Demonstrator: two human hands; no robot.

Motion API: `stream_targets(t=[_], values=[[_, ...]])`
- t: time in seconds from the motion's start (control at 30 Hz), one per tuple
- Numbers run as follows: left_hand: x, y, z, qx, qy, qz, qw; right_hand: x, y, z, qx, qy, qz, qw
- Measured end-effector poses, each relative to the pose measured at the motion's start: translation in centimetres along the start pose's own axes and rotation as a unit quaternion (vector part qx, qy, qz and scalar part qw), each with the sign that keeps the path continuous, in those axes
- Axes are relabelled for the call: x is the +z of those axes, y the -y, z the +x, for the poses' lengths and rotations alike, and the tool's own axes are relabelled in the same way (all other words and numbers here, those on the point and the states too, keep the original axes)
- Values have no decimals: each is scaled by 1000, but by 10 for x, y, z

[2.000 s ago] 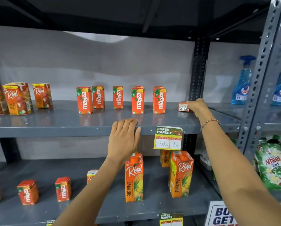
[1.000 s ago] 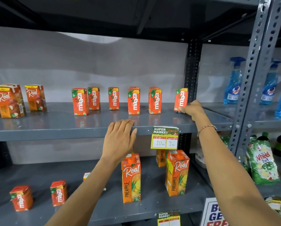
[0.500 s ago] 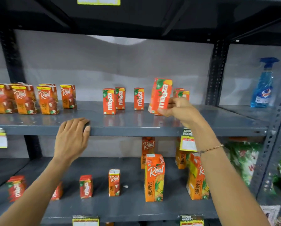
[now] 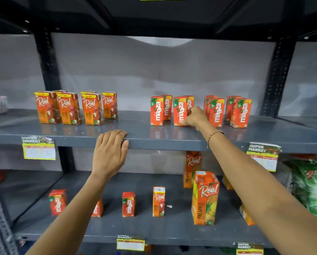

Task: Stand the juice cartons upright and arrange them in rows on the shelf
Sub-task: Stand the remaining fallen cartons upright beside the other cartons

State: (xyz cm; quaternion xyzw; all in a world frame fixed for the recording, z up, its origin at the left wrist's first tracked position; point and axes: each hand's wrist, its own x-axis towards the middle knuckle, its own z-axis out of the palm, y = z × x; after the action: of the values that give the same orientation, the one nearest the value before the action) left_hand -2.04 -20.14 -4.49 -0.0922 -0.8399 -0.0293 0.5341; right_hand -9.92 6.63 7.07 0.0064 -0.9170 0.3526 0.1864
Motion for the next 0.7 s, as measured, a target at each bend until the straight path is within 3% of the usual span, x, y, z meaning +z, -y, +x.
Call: stream_targets(t=[0.37, 0.53, 0.6, 0.7], values=[[4, -3, 0, 14, -40, -5, 999, 6, -6, -4, -14, 33, 3, 999], [-19, -21, 37, -109, -45, -59, 991, 6, -8, -4, 22, 42, 40, 998], [-24, -33, 60, -110, -24, -77, 991, 10, -7, -4, 31, 33, 63, 997], [-9, -63, 92, -121, 70, -110, 984, 15, -4, -5, 18, 12, 57, 998]])
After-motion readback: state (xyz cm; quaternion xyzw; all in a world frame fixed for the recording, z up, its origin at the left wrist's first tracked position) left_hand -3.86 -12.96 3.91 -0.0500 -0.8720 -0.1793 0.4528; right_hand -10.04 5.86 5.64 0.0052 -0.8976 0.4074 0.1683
